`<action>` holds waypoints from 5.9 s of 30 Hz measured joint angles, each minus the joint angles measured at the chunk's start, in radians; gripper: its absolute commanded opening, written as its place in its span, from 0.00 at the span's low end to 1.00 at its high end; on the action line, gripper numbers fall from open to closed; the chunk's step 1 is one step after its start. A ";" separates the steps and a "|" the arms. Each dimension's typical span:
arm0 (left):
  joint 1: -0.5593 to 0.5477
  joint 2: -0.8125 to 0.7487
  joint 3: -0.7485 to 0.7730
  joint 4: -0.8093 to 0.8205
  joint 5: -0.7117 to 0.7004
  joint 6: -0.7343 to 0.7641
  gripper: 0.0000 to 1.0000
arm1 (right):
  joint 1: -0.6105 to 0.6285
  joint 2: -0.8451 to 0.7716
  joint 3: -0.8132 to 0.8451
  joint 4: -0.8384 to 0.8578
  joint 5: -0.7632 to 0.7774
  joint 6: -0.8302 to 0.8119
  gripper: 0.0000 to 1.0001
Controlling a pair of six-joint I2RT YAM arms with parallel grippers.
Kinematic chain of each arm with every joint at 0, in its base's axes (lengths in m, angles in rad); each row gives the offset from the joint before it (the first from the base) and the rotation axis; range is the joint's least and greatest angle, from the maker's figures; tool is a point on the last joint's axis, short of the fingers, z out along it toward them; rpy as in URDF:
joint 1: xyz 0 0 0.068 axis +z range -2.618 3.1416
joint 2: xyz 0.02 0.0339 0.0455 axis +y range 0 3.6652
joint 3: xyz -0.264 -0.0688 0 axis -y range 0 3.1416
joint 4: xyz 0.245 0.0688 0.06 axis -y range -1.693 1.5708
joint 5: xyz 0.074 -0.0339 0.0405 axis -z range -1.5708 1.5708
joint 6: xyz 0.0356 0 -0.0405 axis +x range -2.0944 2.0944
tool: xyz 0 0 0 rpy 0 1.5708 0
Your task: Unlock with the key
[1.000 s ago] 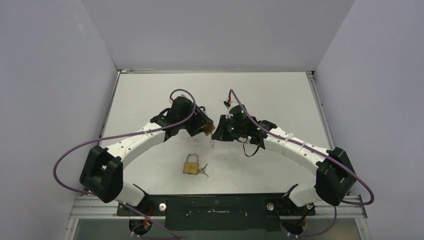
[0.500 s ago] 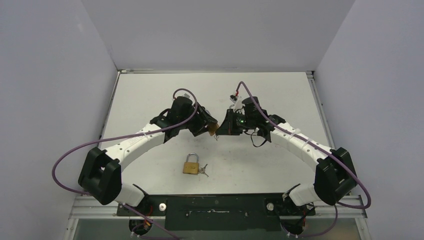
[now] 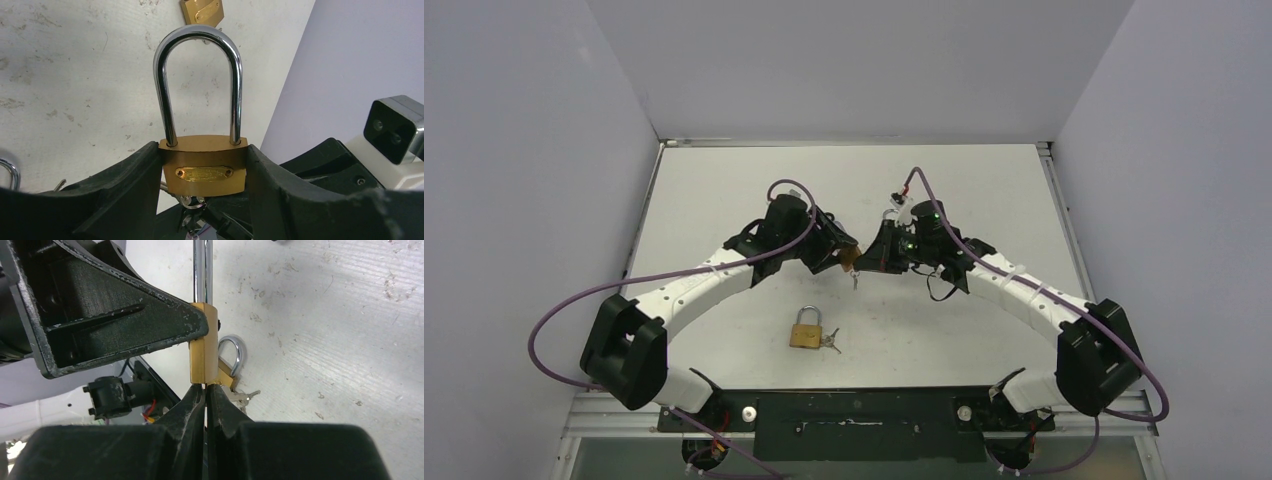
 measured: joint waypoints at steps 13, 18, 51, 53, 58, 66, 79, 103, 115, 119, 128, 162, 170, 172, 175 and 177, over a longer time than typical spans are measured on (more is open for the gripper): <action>0.007 -0.126 -0.142 0.265 -0.001 -0.076 0.05 | -0.032 -0.134 -0.269 0.481 -0.026 0.492 0.00; 0.007 -0.144 -0.149 0.377 0.016 -0.091 0.05 | -0.039 -0.167 -0.334 0.662 -0.023 0.672 0.00; 0.019 -0.251 -0.151 0.427 0.312 0.747 0.18 | -0.065 -0.034 0.245 0.027 0.017 0.012 0.29; 0.020 -0.248 -0.151 0.433 0.327 0.744 0.32 | -0.066 -0.035 0.241 0.062 -0.010 0.025 0.11; 0.023 -0.235 -0.153 0.439 0.351 0.732 0.87 | -0.072 -0.047 0.166 0.226 -0.085 0.079 0.00; 0.021 -0.280 -0.191 0.480 0.312 0.722 0.97 | -0.100 -0.054 0.025 0.358 -0.108 0.113 0.00; 0.021 -0.305 -0.259 0.494 0.265 0.677 0.96 | -0.235 -0.299 -0.122 0.236 -0.076 0.030 0.00; 0.019 -0.308 -0.354 0.328 0.088 0.607 0.94 | -0.615 -0.328 -0.439 -0.083 -0.027 -0.082 0.00; 0.019 -0.316 -0.354 0.311 0.071 0.590 0.94 | -0.640 -0.061 -0.440 0.310 -0.124 -0.051 0.01; 0.019 -0.306 -0.354 0.311 0.069 0.589 0.94 | -0.641 0.010 -0.411 0.352 -0.121 -0.055 0.04; 0.019 -0.260 -0.340 0.304 0.064 0.590 0.94 | -0.641 0.188 -0.366 0.450 -0.129 -0.056 0.37; 0.066 -0.500 -0.138 -0.266 -0.541 0.606 0.87 | 0.426 0.184 -0.066 -0.021 0.407 -0.287 0.33; 0.073 -0.523 -0.111 -0.366 -0.616 0.595 0.87 | 0.475 0.330 0.057 -0.020 0.359 -0.462 0.35; 0.080 -0.524 -0.105 -0.399 -0.641 0.589 0.87 | 0.475 0.361 0.088 -0.021 0.335 -0.509 0.35; 0.093 -0.529 -0.099 -0.440 -0.668 0.582 0.87 | 0.478 0.406 0.123 -0.025 0.294 -0.573 0.34; 0.101 -0.536 -0.098 -0.458 -0.682 0.580 0.87 | 0.480 0.423 0.141 -0.034 0.264 -0.605 0.35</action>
